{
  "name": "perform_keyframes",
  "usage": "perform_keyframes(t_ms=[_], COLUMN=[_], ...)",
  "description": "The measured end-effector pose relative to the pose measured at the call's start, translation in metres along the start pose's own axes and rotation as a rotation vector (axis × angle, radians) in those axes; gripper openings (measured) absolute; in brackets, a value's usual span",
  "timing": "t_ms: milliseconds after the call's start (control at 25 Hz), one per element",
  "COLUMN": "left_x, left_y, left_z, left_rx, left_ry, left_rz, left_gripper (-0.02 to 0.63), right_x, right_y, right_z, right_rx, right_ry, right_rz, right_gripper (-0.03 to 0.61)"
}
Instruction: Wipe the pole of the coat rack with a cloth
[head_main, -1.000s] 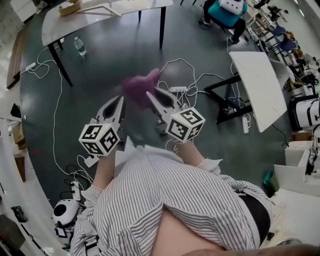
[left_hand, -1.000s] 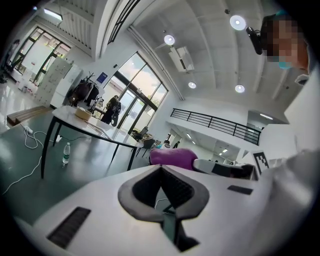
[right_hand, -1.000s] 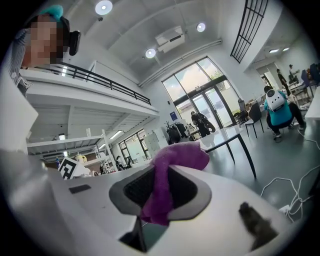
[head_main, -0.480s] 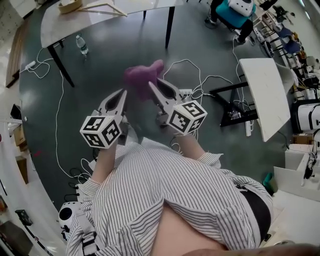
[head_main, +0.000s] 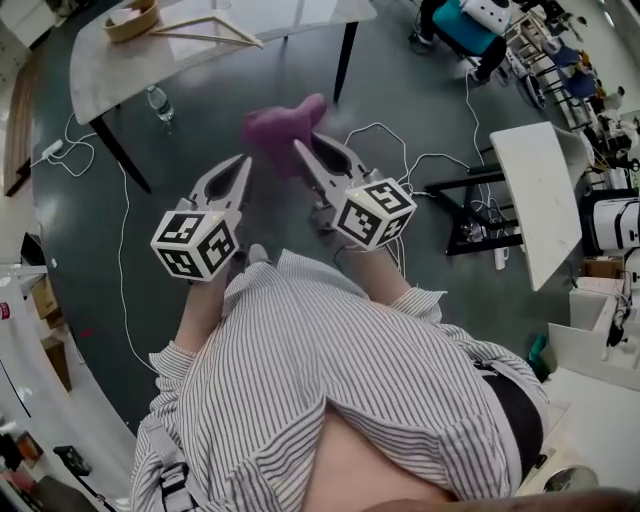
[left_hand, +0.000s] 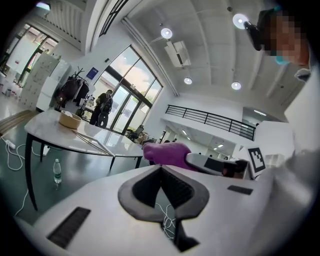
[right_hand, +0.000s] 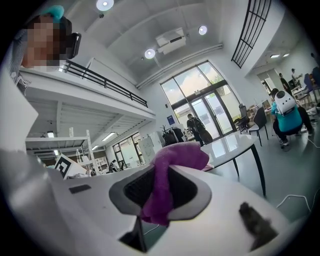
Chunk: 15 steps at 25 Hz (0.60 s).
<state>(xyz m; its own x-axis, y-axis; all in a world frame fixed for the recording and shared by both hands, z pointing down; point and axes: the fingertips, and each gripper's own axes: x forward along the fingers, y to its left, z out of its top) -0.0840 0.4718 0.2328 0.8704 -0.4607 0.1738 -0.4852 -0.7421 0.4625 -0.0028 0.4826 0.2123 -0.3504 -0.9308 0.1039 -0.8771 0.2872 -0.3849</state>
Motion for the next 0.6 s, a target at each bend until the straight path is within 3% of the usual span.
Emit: perform_keyframes(t_ms=[400, 600], left_x=[0.044, 0.061], left_y=[0.036, 0.075], left_z=[0.012, 0.018], left_rx=[-0.021, -0.036], left_ry=[0.028, 0.051], left_rz=[-0.032, -0.017], left_gripper=[0.011, 0.010], right_x=[0.043, 0.084], right_y=[-0.031, -0.051], right_z=[-0.005, -0.006], right_rx=[-0.003, 0.010], right_ry=[0.044, 0.063], right_rz=[-0.041, -0.055], right_gripper=[0.086, 0.086])
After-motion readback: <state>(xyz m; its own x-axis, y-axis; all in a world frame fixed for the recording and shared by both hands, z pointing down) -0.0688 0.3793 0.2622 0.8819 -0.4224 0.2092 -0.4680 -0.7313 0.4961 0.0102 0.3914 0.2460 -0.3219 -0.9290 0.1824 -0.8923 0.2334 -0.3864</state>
